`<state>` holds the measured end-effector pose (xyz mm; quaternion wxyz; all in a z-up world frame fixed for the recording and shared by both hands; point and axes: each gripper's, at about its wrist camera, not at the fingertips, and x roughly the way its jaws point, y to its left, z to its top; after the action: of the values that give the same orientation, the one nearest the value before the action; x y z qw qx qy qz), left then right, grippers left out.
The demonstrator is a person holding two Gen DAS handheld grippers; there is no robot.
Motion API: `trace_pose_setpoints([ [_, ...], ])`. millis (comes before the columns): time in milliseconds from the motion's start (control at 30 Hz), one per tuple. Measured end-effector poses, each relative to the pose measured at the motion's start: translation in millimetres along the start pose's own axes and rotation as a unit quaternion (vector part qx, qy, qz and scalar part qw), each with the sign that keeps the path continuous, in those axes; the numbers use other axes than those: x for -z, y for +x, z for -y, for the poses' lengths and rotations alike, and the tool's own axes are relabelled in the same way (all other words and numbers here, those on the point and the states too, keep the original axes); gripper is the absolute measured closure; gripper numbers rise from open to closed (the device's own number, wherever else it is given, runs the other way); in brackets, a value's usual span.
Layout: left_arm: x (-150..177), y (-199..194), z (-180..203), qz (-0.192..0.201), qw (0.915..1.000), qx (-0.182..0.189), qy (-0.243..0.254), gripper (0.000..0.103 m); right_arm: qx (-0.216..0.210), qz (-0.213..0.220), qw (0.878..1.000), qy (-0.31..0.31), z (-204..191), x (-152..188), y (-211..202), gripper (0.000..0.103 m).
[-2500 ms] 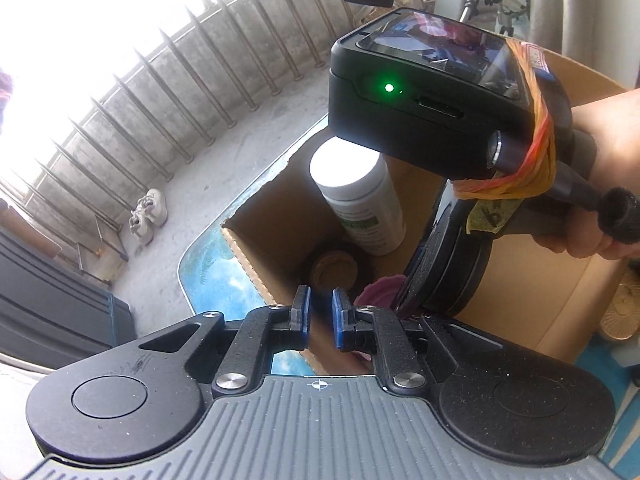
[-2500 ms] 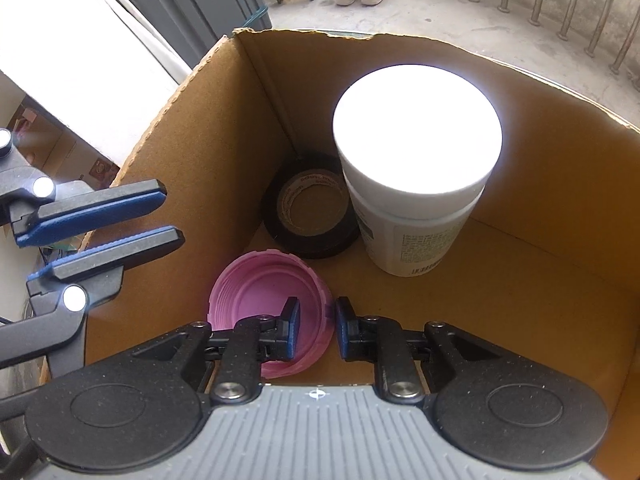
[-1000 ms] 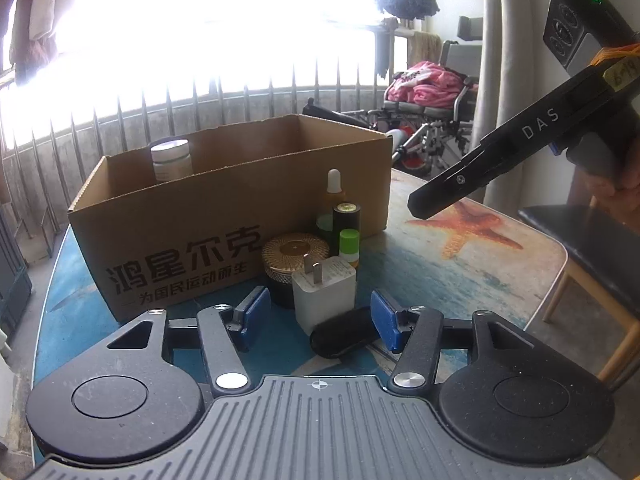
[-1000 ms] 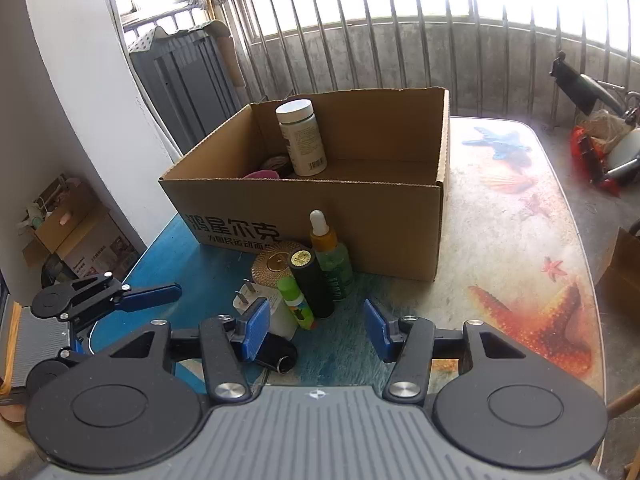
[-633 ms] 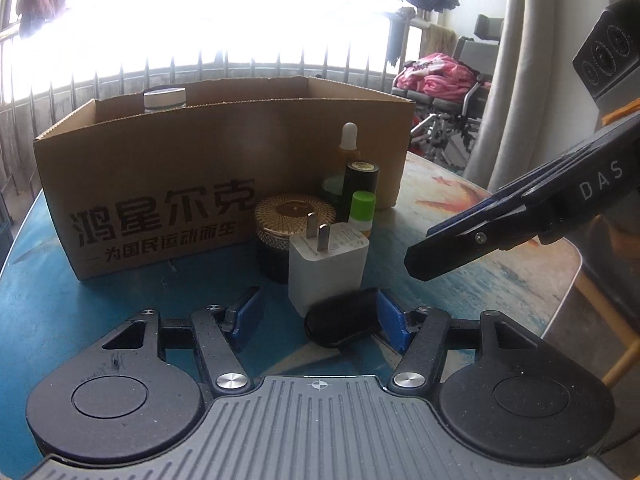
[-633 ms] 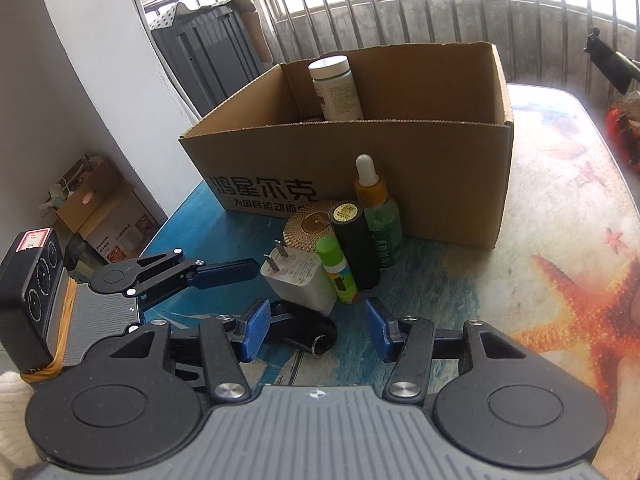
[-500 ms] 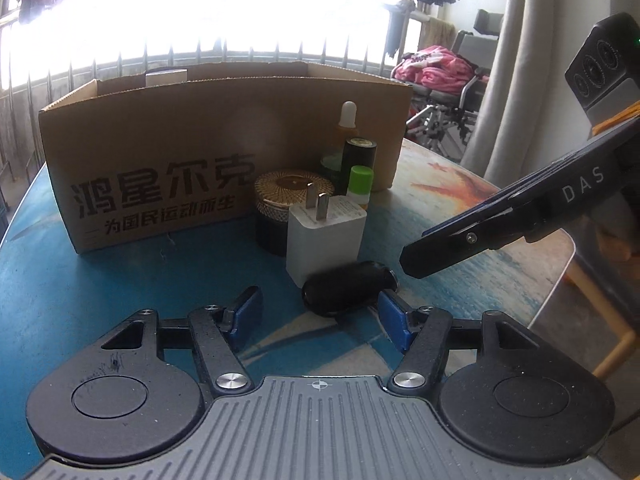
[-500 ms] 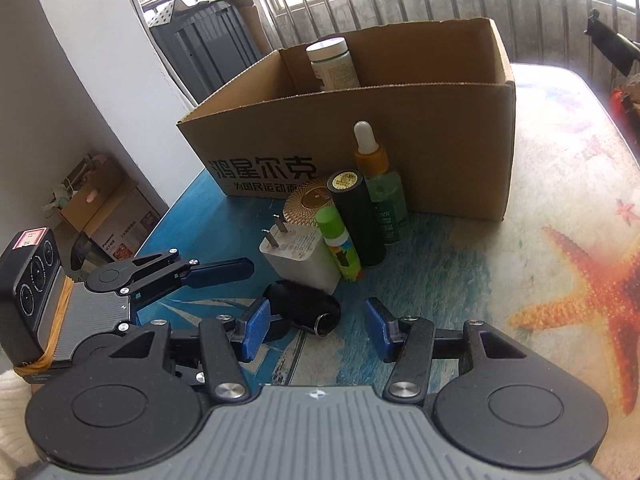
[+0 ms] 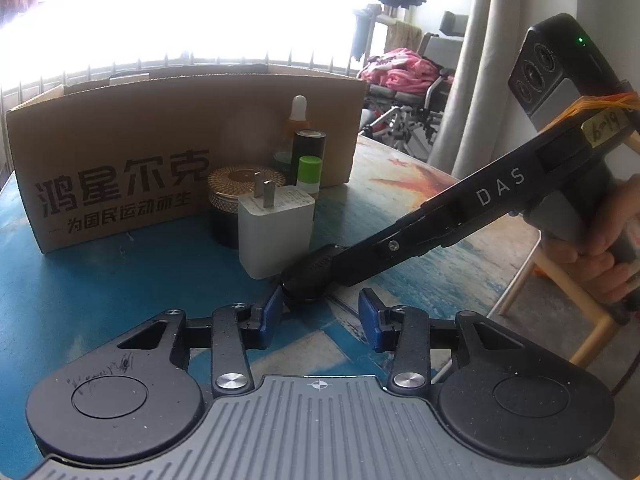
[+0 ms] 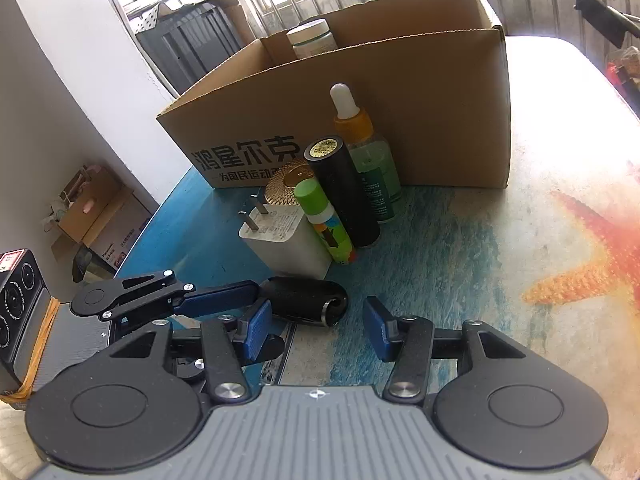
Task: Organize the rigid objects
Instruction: 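Move the right gripper from the box to the black oval case, then close the right gripper on the black oval case and lift it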
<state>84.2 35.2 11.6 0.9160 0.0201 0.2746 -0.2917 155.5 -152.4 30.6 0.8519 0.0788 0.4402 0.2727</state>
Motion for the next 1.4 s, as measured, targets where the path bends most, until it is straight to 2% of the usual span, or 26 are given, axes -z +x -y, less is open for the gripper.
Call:
trace_pose_setpoints([
  [100,3,-4,9,-0.006,0.9998,0.008,0.019,0.062,-0.017,-0.008,1.000,-0.003,-5,4,0,0.049],
  [200,5,-9,15,-0.015,0.9990,0.027,0.033,0.062,-0.006,-0.007,1.000,-0.019,-11,9,-3,0.049],
  [300,2,-17,17,-0.010,0.9992,0.006,0.037,0.058,-0.012,-0.011,1.000,-0.013,-9,14,-9,0.050],
  [400,-7,-13,14,-0.006,0.9994,0.002,0.033,0.054,0.007,-0.007,1.000,-0.011,-4,16,-17,0.049],
  [533,-14,9,18,-0.014,0.9973,-0.011,0.071,0.052,0.007,0.001,1.000,0.022,10,15,-20,0.049],
  [633,-17,22,20,-0.020,0.9946,-0.002,0.102,0.052,0.011,0.004,0.999,0.032,15,12,-21,0.049],
  [667,-17,24,20,-0.025,0.9945,0.009,0.102,0.052,0.010,0.004,0.999,0.035,17,12,-21,0.049],
  [733,-17,26,19,-0.024,0.9947,0.015,0.099,0.063,0.007,0.004,0.999,0.038,18,11,-20,0.049],
  [767,-16,26,18,-0.021,0.9947,0.014,0.099,0.065,0.005,0.004,0.999,0.039,19,11,-20,0.049],
  [933,-13,24,20,-0.018,0.9960,0.008,0.088,0.070,-0.009,0.008,0.997,0.070,24,10,-19,0.049],
  [1067,-8,17,30,0.003,0.9942,-0.014,0.107,0.073,-0.033,0.007,0.995,0.099,28,9,-15,0.049],
  [1233,-12,9,32,0.015,0.9948,-0.009,0.100,0.075,-0.048,0.009,0.990,0.131,31,9,-12,0.049],
  [1400,-10,12,38,-0.005,0.9922,-0.022,0.123,0.076,-0.069,0.018,0.983,0.170,37,11,-6,0.050],
])
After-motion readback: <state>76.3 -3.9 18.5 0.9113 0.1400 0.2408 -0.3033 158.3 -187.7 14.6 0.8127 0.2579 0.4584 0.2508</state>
